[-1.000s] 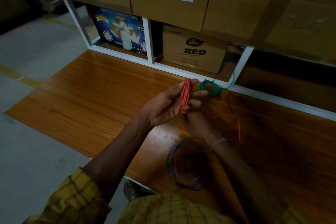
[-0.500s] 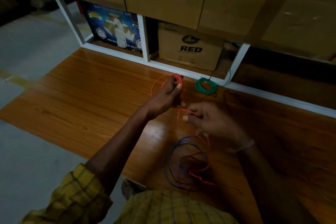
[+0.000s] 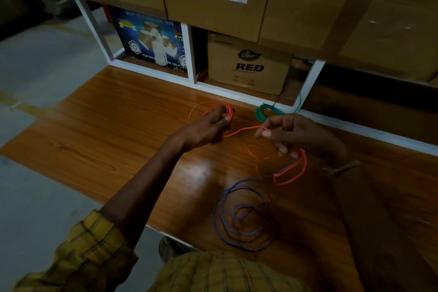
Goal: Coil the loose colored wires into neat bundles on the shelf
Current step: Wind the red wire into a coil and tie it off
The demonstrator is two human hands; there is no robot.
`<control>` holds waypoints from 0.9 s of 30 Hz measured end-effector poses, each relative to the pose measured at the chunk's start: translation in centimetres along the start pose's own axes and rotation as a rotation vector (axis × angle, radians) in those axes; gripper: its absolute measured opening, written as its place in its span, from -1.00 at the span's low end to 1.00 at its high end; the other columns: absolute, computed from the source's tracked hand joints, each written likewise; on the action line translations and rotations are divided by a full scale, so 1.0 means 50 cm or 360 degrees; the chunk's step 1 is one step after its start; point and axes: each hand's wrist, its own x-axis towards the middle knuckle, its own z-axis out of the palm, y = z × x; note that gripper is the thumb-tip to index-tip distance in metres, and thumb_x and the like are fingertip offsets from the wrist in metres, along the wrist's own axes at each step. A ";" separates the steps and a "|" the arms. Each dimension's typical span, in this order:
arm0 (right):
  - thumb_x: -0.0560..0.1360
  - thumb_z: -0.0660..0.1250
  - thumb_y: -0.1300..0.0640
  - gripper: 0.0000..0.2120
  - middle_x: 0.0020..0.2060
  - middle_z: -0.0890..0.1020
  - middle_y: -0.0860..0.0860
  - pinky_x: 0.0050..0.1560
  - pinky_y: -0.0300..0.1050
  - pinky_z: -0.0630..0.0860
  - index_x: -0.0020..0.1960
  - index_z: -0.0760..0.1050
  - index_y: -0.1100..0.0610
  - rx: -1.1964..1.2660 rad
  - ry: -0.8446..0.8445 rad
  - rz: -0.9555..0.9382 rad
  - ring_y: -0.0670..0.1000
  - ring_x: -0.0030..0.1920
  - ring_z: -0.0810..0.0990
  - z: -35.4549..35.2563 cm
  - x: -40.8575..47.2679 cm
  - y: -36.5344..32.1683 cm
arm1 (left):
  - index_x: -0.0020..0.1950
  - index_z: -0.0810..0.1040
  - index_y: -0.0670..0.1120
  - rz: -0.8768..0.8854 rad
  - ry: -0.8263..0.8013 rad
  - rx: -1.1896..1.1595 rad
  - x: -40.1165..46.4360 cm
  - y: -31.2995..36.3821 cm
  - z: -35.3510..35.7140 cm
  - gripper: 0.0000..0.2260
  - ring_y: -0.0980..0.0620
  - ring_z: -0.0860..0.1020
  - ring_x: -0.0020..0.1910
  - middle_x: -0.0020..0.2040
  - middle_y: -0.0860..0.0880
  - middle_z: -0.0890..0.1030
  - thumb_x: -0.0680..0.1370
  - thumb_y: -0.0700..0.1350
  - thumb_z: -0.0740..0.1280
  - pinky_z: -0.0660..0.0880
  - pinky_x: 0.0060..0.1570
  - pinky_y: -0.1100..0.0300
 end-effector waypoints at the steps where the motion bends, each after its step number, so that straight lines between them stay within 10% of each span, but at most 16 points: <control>1: 0.62 0.34 0.16 -0.81 -0.45 0.51 0.09 -0.47 -0.29 0.39 0.13 0.61 0.25 -0.0113 0.0093 -0.0043 -0.04 -0.51 0.44 -0.001 0.004 -0.001 | 0.54 0.32 0.02 -0.0040 -0.0062 -0.0053 -0.001 -0.002 -0.003 -0.66 0.01 0.58 -0.14 0.15 -0.19 0.61 0.77 0.05 0.12 0.54 -0.18 0.17; 9: 0.50 0.47 0.07 -0.74 -0.19 0.70 0.11 -0.09 -0.18 0.54 -0.06 0.68 0.30 -0.0249 0.0656 -0.0334 -0.04 -0.16 0.65 -0.017 0.078 0.056 | 0.54 0.34 -0.29 -0.0074 -0.0907 -0.1014 -0.019 0.013 0.001 -0.58 0.06 0.48 -0.38 0.06 -0.25 0.57 0.78 -0.07 0.02 0.36 -0.40 0.26; 12: 0.50 0.44 -0.05 -0.65 -0.30 0.57 0.16 -0.27 -0.24 0.46 -0.14 0.63 0.27 0.0095 0.0638 -0.0237 -0.04 -0.30 0.55 -0.009 0.102 0.087 | 0.58 0.23 -0.37 0.0058 -0.1043 -0.1328 -0.025 0.015 0.005 -0.53 0.13 0.45 -0.42 0.08 -0.22 0.54 0.77 -0.09 -0.06 0.24 -0.42 0.25; 19: 0.66 0.19 -0.13 -0.56 -0.34 0.49 0.02 -0.39 -0.15 0.06 -0.22 0.61 0.10 0.1358 0.0489 0.0066 -0.11 -0.49 0.30 0.037 0.128 0.178 | 0.50 0.43 -0.26 0.0219 -0.0824 -0.1954 -0.026 0.016 0.007 -0.51 0.13 0.36 -0.46 0.11 -0.21 0.57 0.78 0.01 -0.06 0.27 -0.39 0.35; 27: 0.59 0.15 0.03 -0.68 -0.23 0.40 0.04 -0.46 -0.24 0.05 0.02 0.58 0.23 0.1773 0.0316 0.0105 -0.09 -0.42 0.17 0.072 0.116 0.217 | 0.52 0.39 -0.27 0.0378 -0.0316 -0.2237 0.002 0.007 0.021 -0.53 0.14 0.44 -0.42 0.28 -0.19 0.63 0.79 0.00 -0.05 0.23 -0.44 0.35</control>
